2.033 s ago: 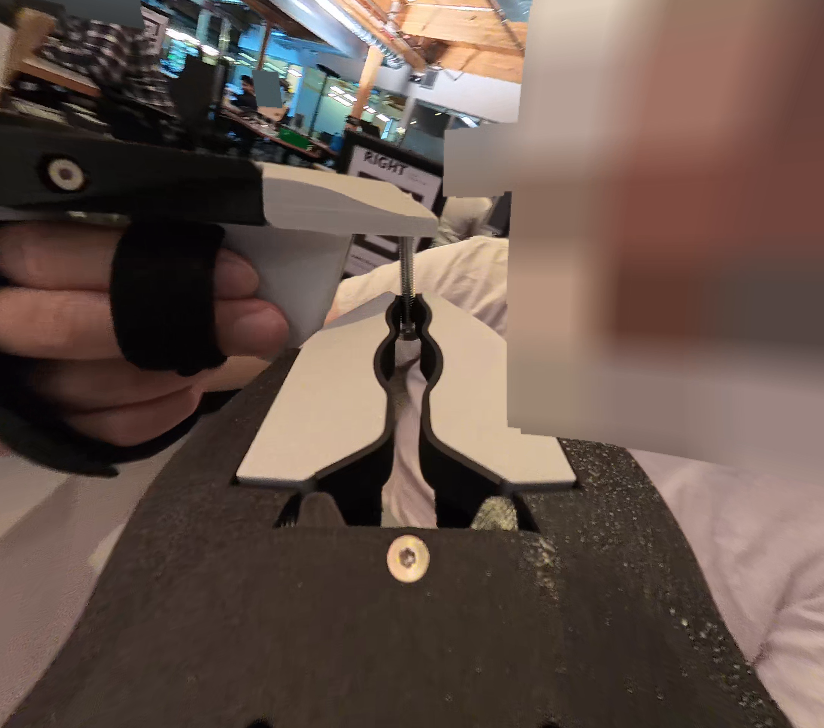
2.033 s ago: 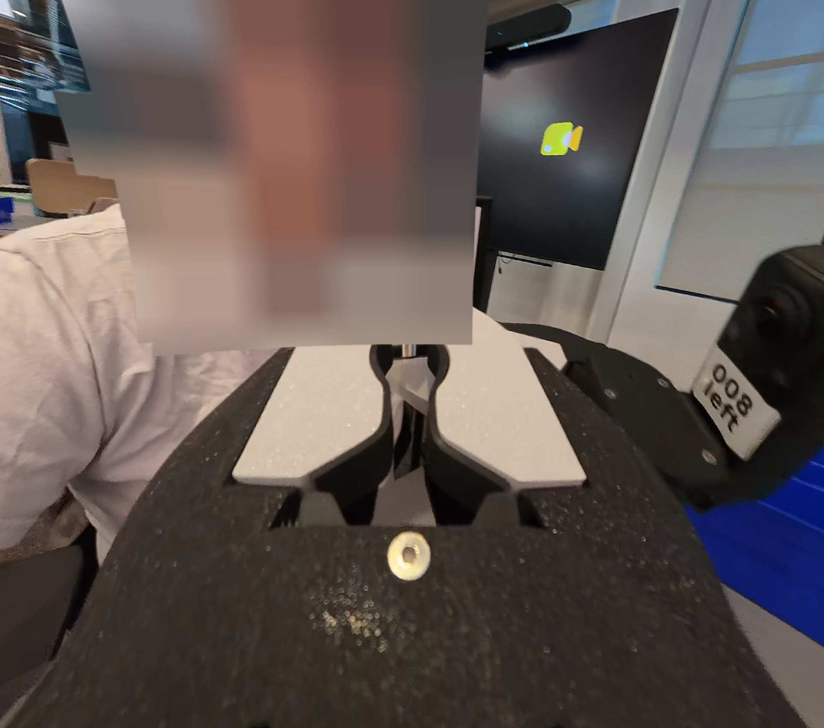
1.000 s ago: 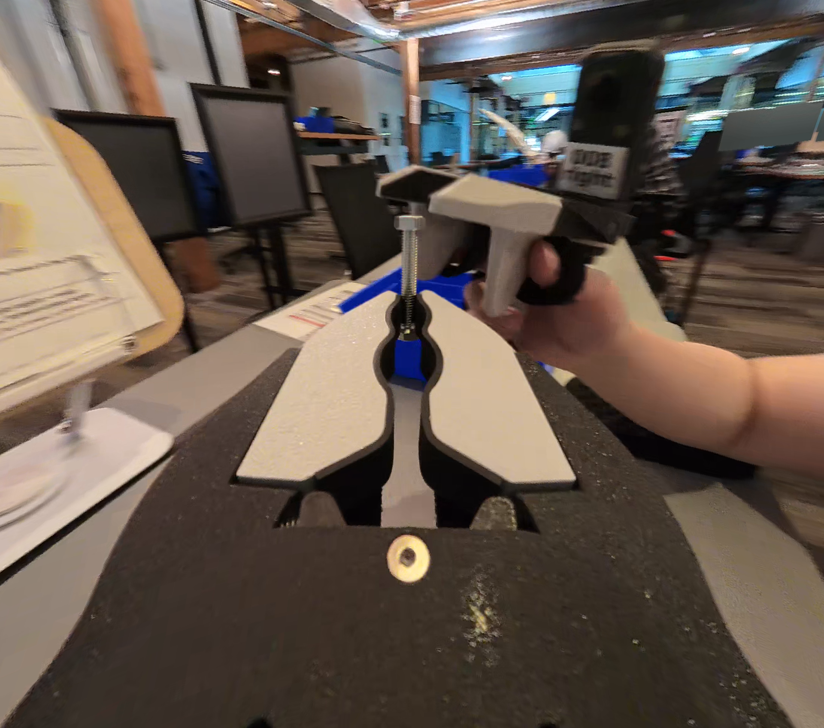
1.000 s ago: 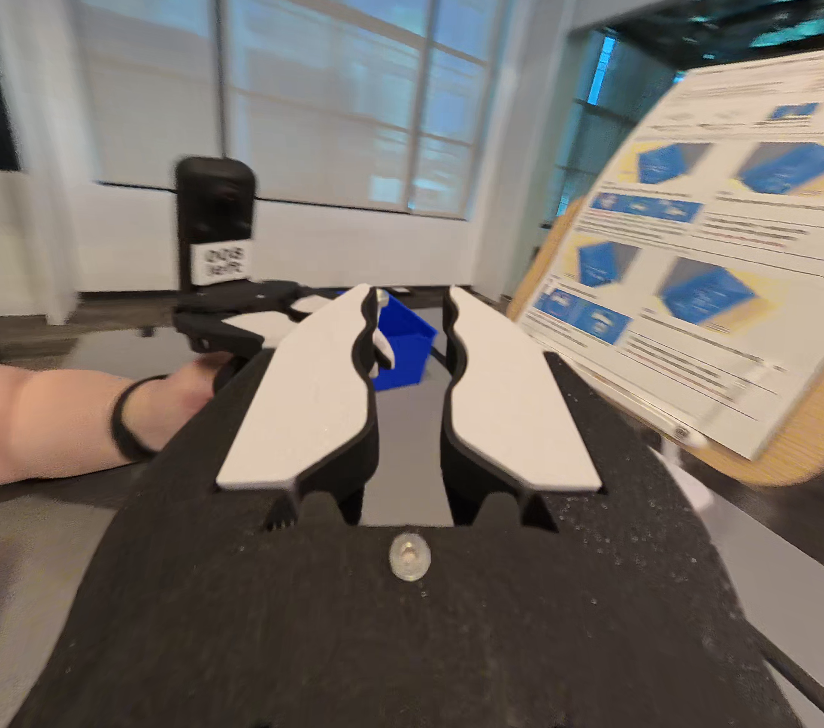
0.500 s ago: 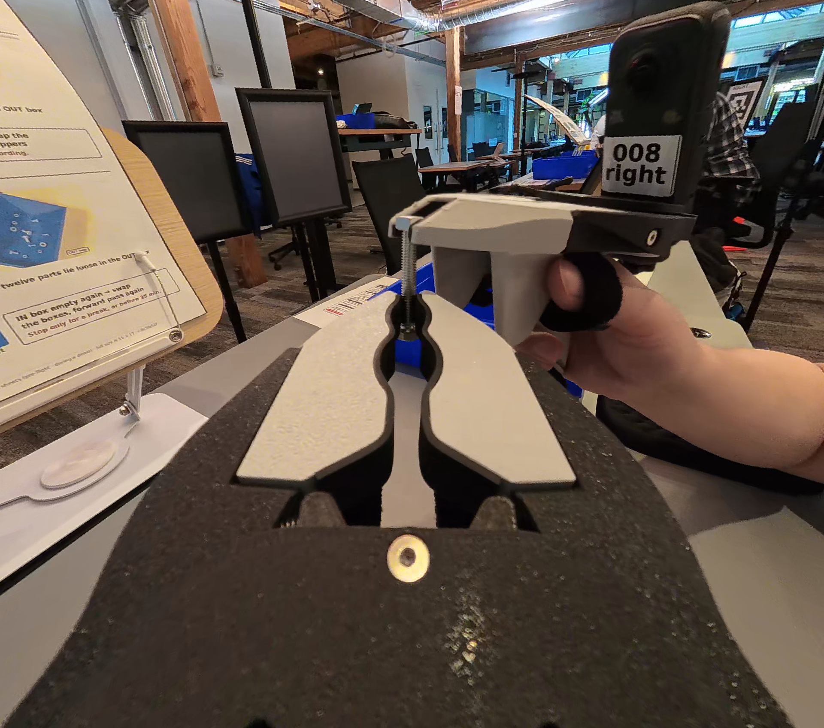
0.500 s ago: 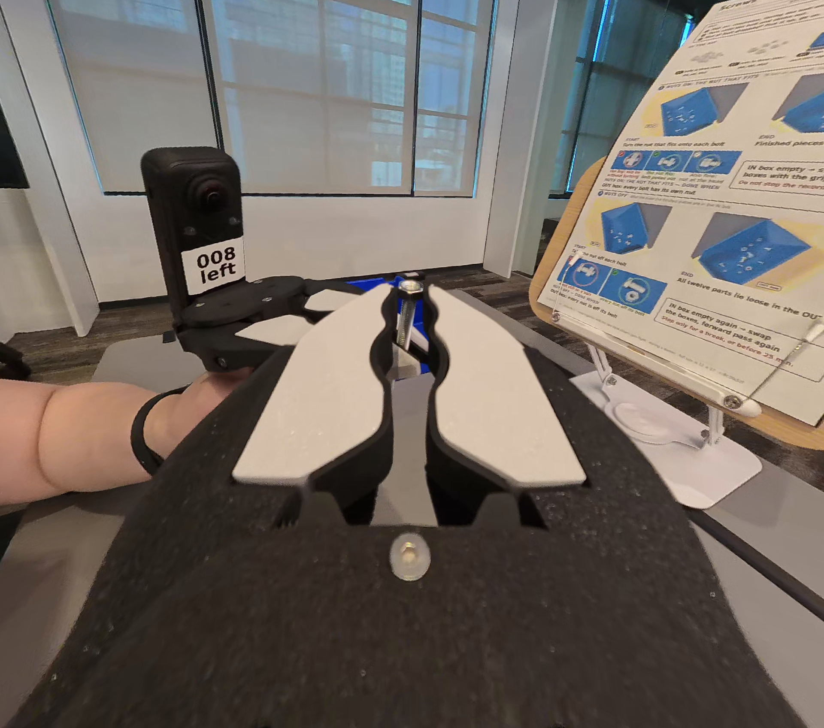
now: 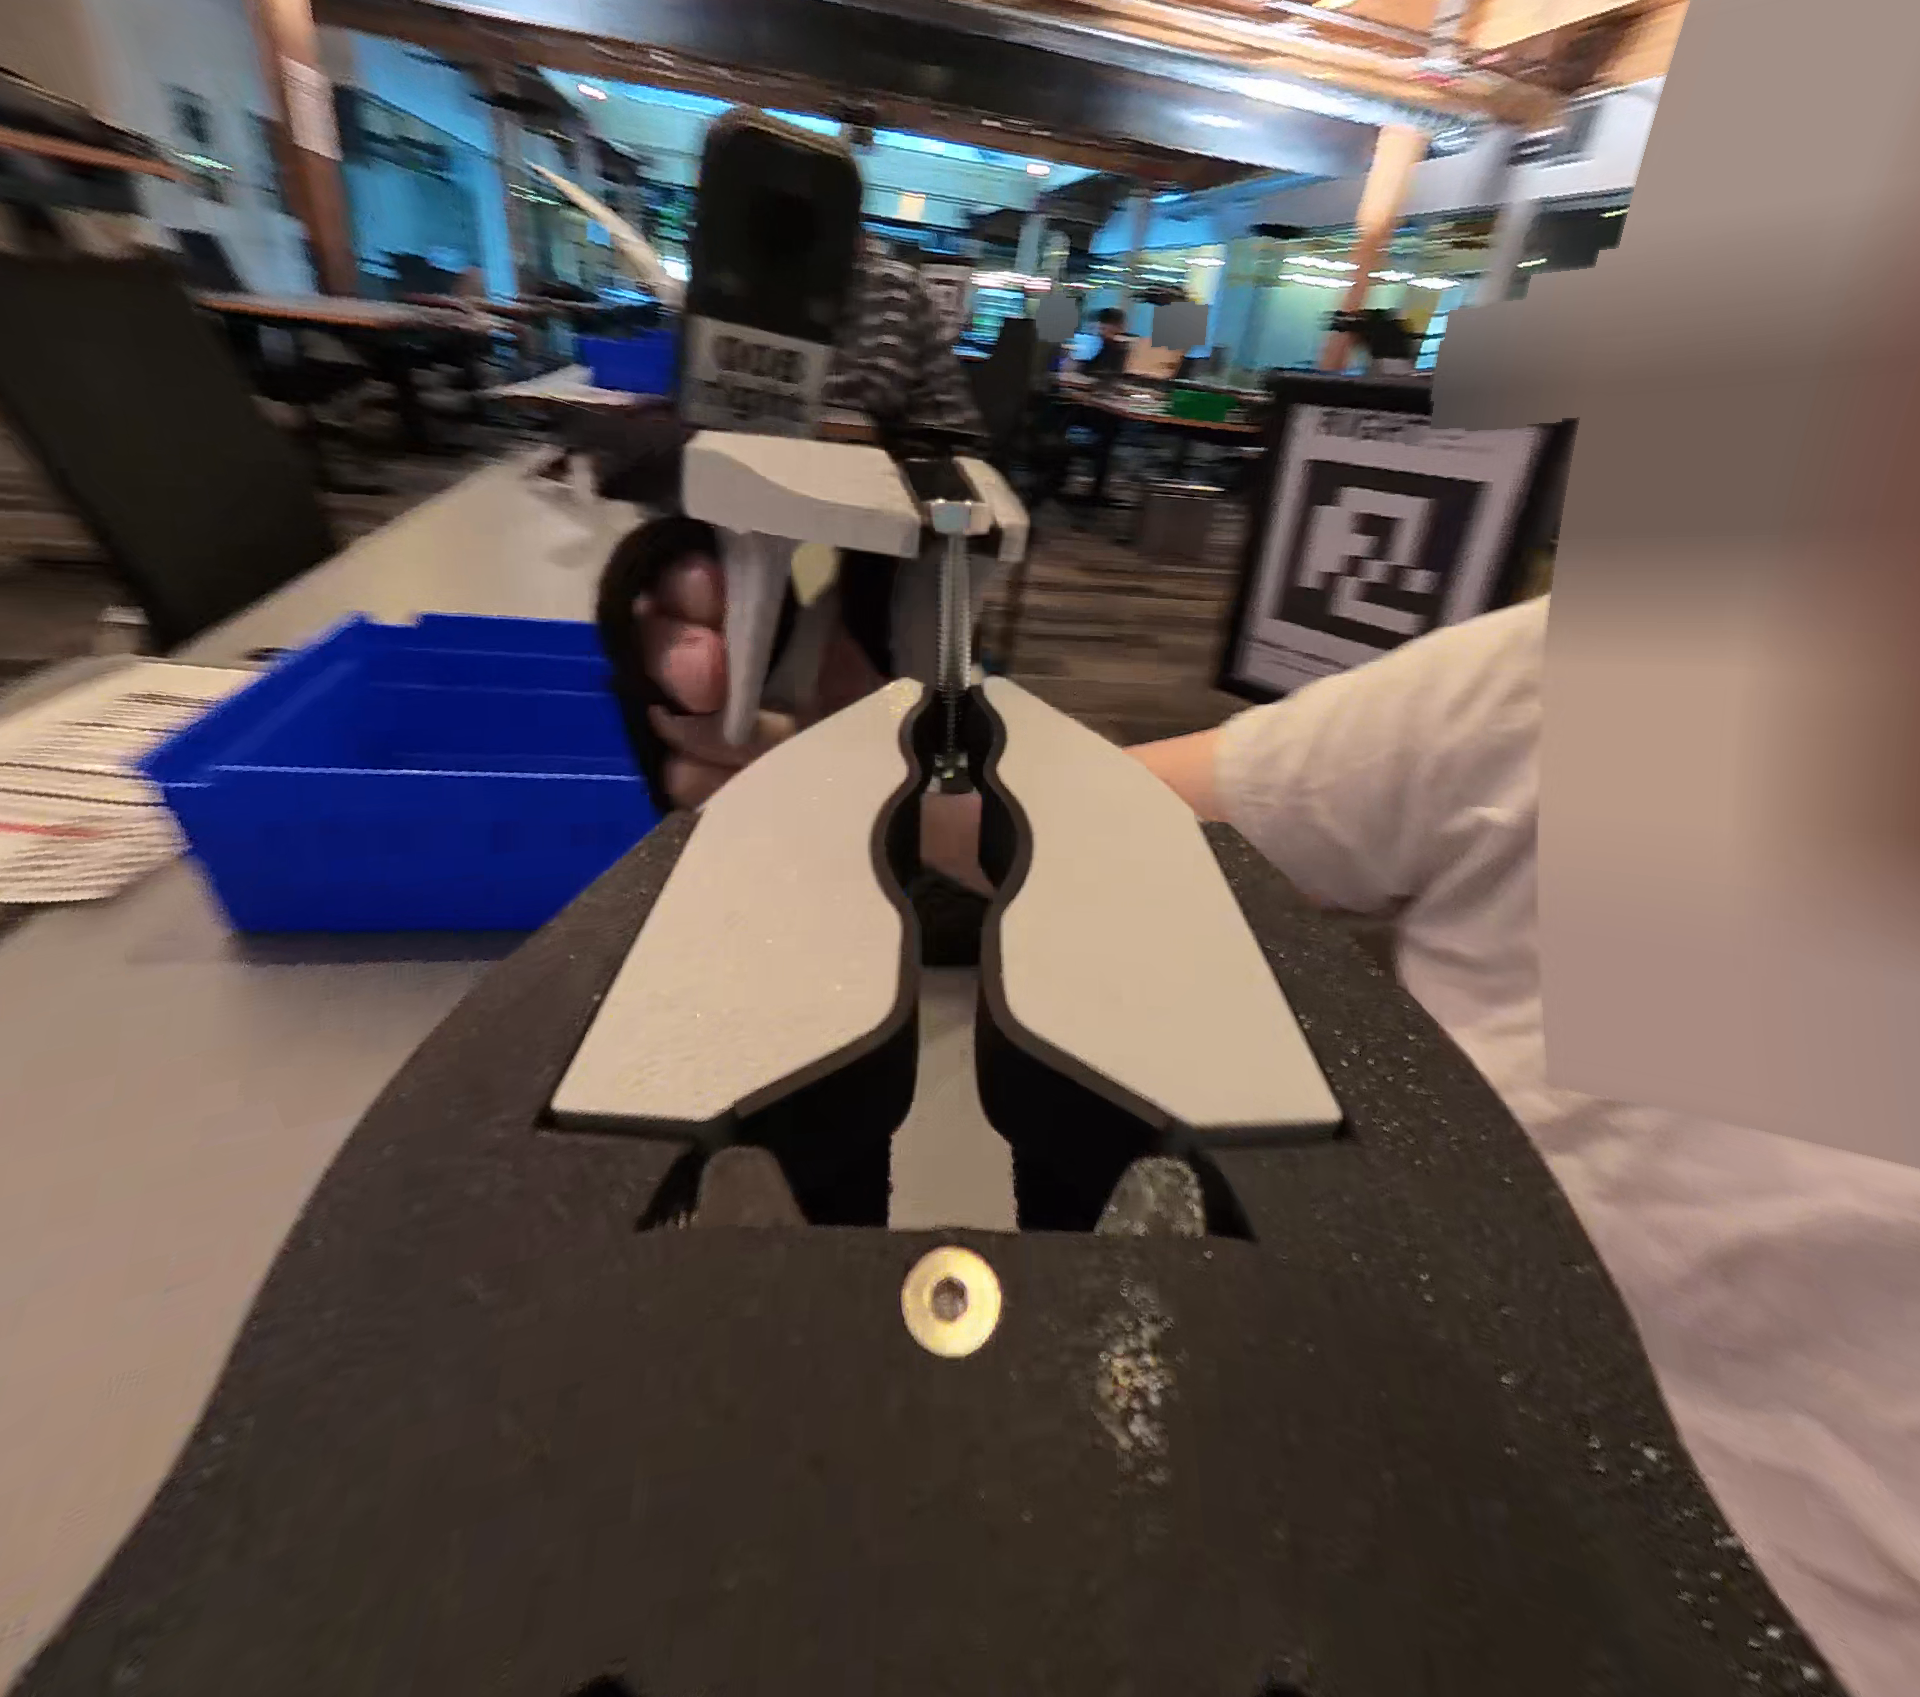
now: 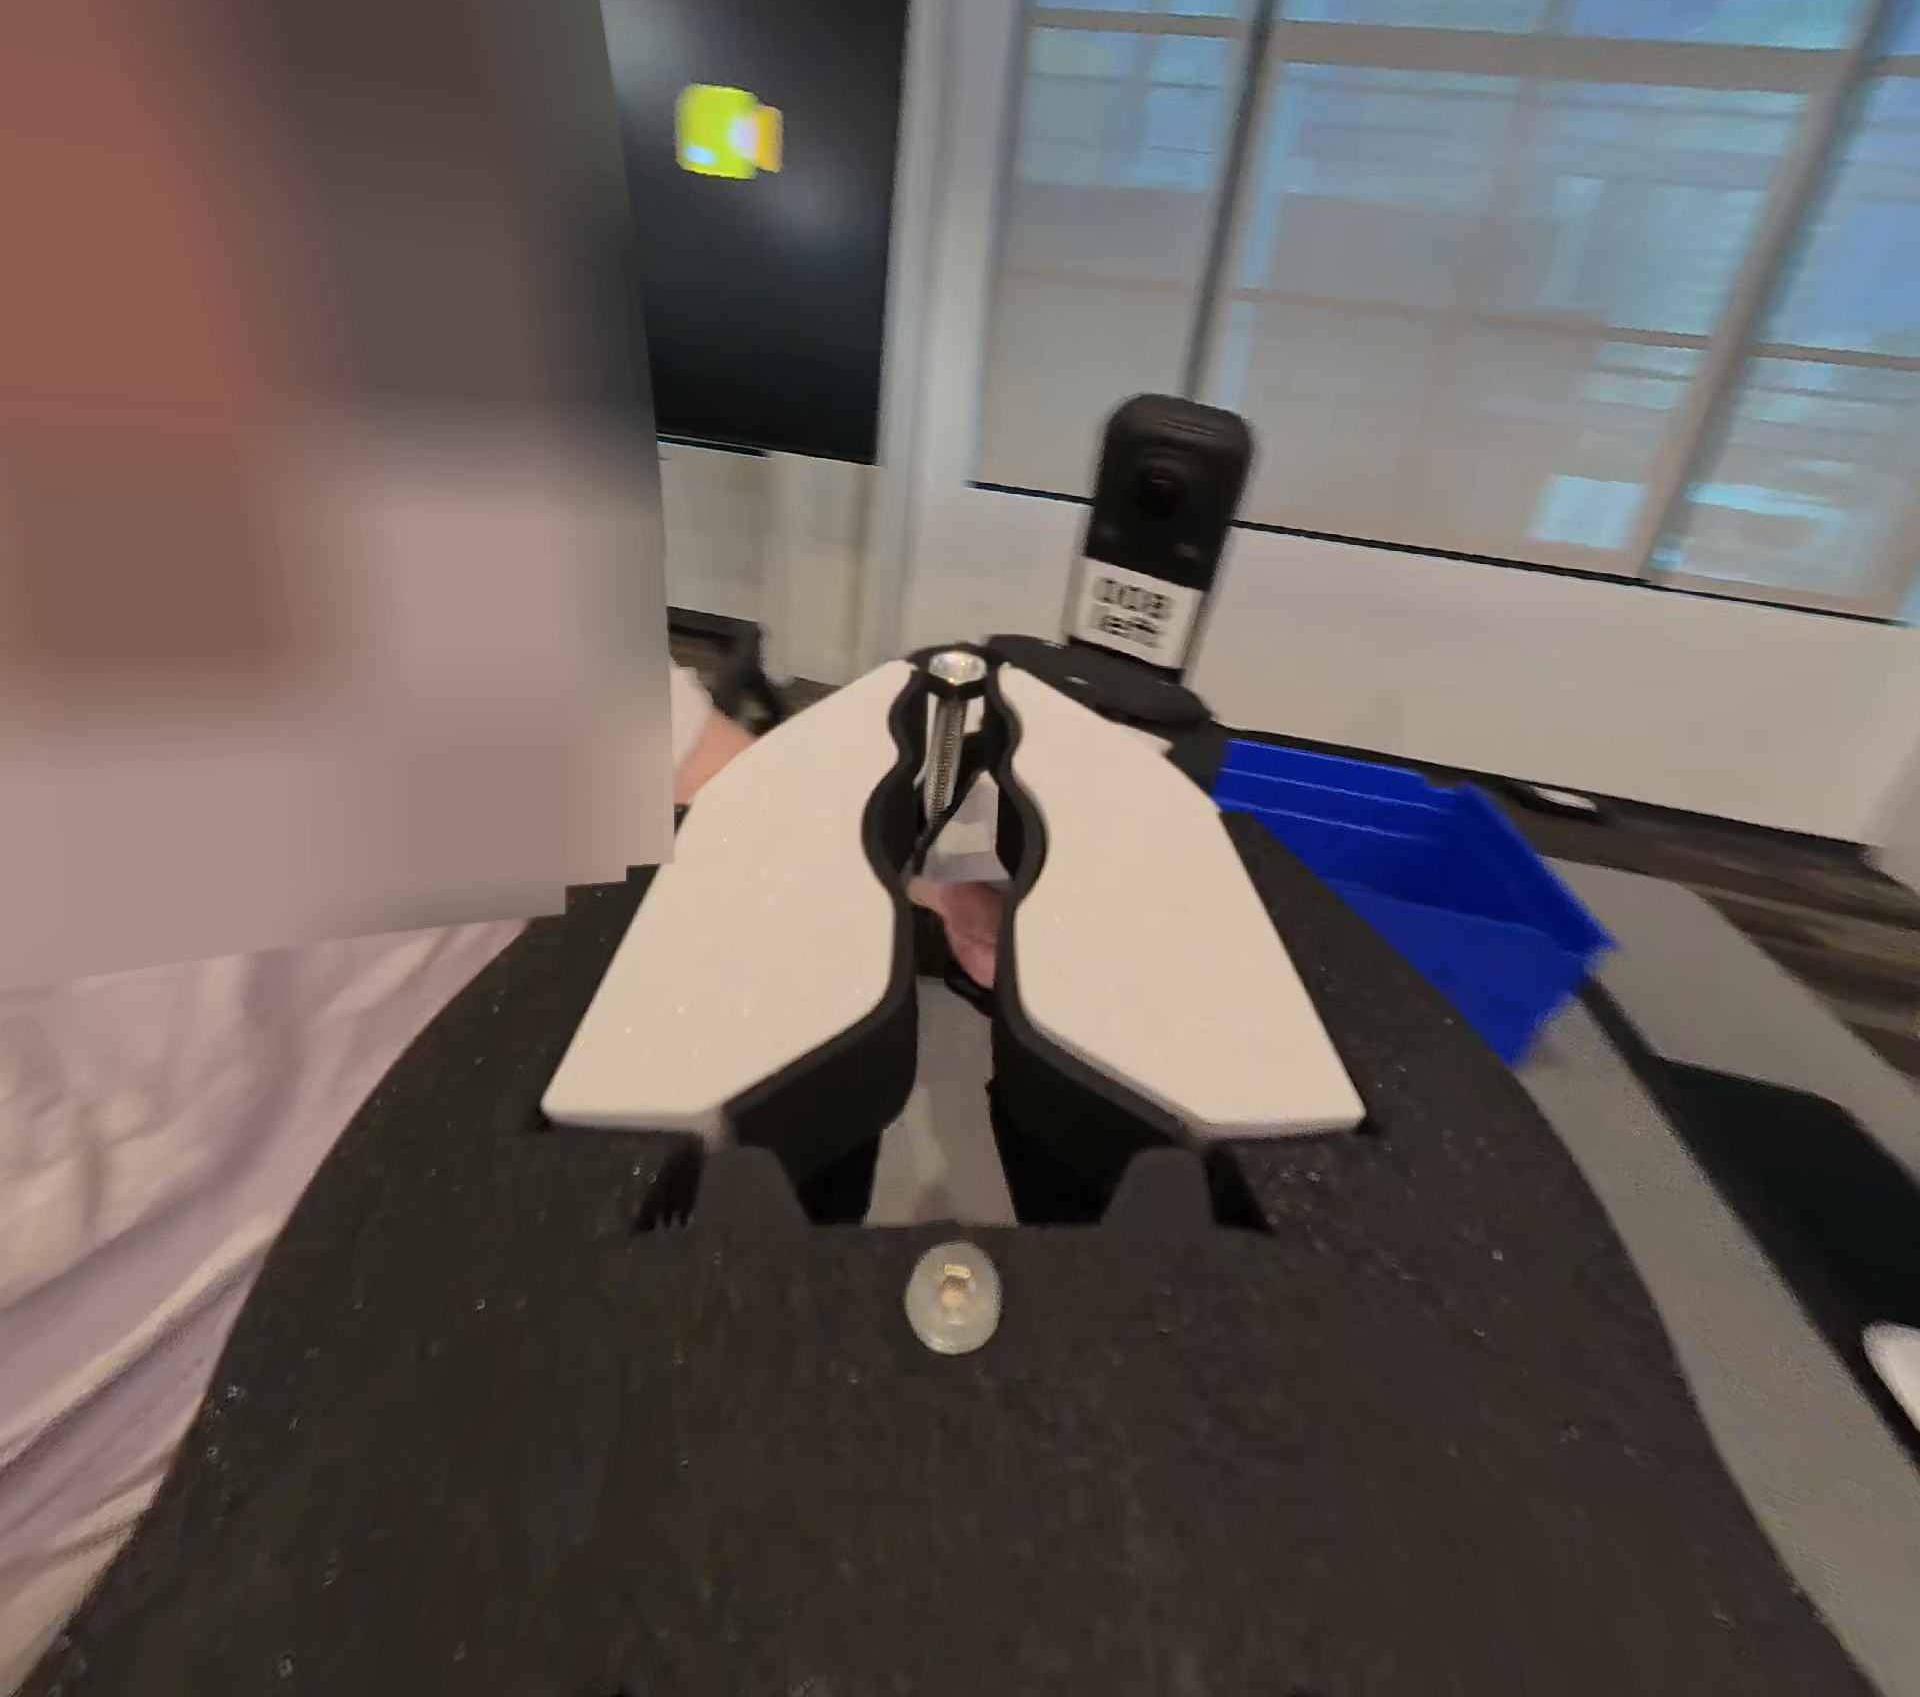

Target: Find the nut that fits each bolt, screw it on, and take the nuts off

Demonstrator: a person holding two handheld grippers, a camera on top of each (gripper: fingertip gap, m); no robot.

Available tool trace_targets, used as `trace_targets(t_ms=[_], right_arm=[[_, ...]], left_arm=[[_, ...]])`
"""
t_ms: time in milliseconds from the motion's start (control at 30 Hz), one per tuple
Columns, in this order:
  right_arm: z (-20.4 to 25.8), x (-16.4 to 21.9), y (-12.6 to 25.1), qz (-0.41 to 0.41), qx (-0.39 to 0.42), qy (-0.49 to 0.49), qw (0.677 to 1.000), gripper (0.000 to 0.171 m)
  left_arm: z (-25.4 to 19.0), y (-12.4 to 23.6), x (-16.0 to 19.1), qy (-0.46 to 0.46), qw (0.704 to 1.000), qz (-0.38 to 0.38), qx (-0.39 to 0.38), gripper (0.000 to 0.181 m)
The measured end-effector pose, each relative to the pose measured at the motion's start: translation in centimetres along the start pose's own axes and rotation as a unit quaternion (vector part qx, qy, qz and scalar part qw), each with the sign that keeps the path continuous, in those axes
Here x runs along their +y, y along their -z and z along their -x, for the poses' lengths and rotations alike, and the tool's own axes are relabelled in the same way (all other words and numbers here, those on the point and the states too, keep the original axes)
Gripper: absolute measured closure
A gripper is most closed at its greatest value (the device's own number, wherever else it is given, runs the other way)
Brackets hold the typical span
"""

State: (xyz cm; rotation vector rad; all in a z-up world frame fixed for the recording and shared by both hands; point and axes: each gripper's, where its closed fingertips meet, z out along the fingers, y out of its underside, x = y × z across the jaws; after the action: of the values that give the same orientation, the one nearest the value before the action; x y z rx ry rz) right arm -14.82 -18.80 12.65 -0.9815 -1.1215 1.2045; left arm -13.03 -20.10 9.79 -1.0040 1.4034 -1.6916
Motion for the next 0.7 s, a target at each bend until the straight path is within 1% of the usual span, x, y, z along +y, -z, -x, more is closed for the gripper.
trace_targets(t_ms=[100, 200, 267, 367, 400, 467, 533, 567, 600, 667, 700], right_arm=[[2.1, 0.3, 0.2, -0.022, -0.098, -0.031, 0.994, 0.161], [3.7, 0.7, 0.2, -0.029, -0.165, -0.050, 0.985, 0.162], [4.1, 0.8, 0.1, -0.035, -0.182, -0.054, 0.981, 0.162], [3.8, 0.7, 0.1, -0.045, -0.174, -0.059, 0.982, 0.162], [3.5, 0.5, 0.1, -0.047, -0.159, -0.052, 0.985, 0.161], [2.1, 0.1, 0.1, -0.049, -0.099, -0.031, 0.993, 0.142], [0.4, -0.8, 0.3, -0.057, -0.021, 0.005, 0.998, 0.140], [-0.2, -1.1, 0.5, -0.058, 0.018, 0.034, 0.998, 0.139], [-1.0, -1.5, 0.6, -0.060, 0.063, 0.058, 0.995, 0.142], [-3.3, -1.8, 1.1, -0.047, 0.178, 0.087, 0.979, 0.141], [-4.3, -1.7, 1.4, -0.037, 0.231, 0.097, 0.967, 0.141]], left_arm=[[-2.0, -0.8, 0.9, 0.050, 0.995, 0.010, 0.086, 0.177], [-3.5, -1.0, 1.7, 0.079, 0.985, 0.026, 0.151, 0.177], [-3.9, -1.1, 1.9, 0.085, 0.982, 0.025, 0.169, 0.177], [-3.6, -1.1, 1.7, 0.075, 0.985, 0.017, 0.156, 0.177], [-3.3, -1.0, 1.5, 0.069, 0.987, 0.013, 0.143, 0.177], [-1.9, -0.9, 1.2, 0.044, 0.995, 0.010, 0.089, 0.177], [0.7, -0.3, 0.8, -0.002, 1.000, 0.002, -0.012, 0.177], [1.8, 0.1, 0.6, -0.025, 0.998, 0.001, -0.058, 0.177], [2.7, 0.5, 0.3, -0.043, 0.994, -0.004, -0.096, 0.177], [4.5, 1.5, -0.2, -0.074, 0.981, -0.016, -0.177, 0.177], [5.0, 1.9, -0.4, -0.081, 0.976, -0.021, -0.203, 0.177]])
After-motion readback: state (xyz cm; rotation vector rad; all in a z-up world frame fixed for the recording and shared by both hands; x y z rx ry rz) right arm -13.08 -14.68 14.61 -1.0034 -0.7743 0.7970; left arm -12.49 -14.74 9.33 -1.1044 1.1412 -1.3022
